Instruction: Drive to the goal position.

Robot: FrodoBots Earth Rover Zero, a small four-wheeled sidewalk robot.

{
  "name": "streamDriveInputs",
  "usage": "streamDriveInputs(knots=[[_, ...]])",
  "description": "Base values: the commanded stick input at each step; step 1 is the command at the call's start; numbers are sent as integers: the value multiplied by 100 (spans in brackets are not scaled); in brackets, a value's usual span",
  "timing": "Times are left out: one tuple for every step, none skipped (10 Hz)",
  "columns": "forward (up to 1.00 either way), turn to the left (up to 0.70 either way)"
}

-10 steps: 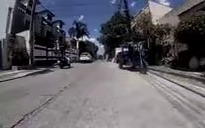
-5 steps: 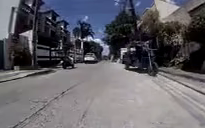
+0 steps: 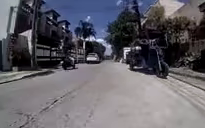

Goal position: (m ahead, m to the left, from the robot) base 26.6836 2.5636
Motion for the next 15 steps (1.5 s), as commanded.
streamDriveInputs(knots=[[100, 0], [100, 0], [100, 1], [100, 1], [100, 0], [100, 0], [100, 0], [100, 0], [100, 0], [100, 0], [100, 0], [100, 1], [100, 2], [100, 0], [100, 0]])
